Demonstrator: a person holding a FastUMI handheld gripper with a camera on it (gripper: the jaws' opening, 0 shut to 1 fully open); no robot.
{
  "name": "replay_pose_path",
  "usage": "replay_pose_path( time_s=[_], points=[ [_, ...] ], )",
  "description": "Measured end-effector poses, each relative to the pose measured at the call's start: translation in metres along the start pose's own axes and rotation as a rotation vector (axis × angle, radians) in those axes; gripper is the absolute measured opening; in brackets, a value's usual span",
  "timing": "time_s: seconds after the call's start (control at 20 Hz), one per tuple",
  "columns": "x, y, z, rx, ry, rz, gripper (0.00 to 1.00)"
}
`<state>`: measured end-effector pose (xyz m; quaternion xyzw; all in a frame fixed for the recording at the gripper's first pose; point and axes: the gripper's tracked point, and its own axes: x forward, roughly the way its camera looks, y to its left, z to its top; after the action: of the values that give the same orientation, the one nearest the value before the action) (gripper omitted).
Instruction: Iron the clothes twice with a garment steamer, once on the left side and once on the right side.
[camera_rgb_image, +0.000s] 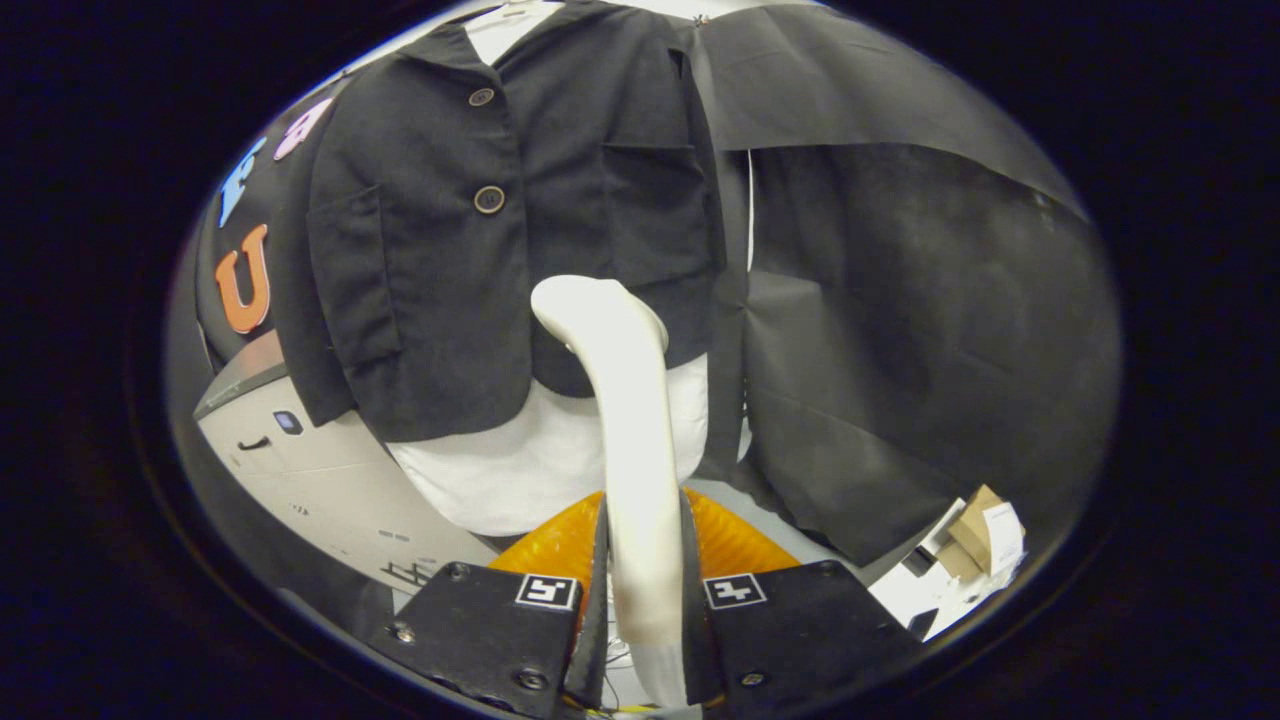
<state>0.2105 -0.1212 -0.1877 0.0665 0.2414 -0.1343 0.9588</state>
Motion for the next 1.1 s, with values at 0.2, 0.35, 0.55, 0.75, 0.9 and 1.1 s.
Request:
replay_pose_path(
  time_s=[0.2, 0.35, 0.55, 0.75, 0.9, 1.1],
  points=[
    [0.002, -0.002, -0.006, 0.004, 0.014, -0.001, 0.33],
    [-0.004, -0.006, -0.002, 0.009, 0.002, -0.005, 0.33],
    [-0.013, -0.007, 0.010, 0.016, -0.020, -0.002, 0.33],
    [-0.032, -0.003, 0.027, 0.018, -0.057, 0.012, 0.33],
    [-0.049, 0.003, 0.041, 0.017, -0.093, 0.029, 0.33],
    [-0.075, 0.013, 0.058, 0.006, -0.143, 0.057, 0.33]
  ],
)
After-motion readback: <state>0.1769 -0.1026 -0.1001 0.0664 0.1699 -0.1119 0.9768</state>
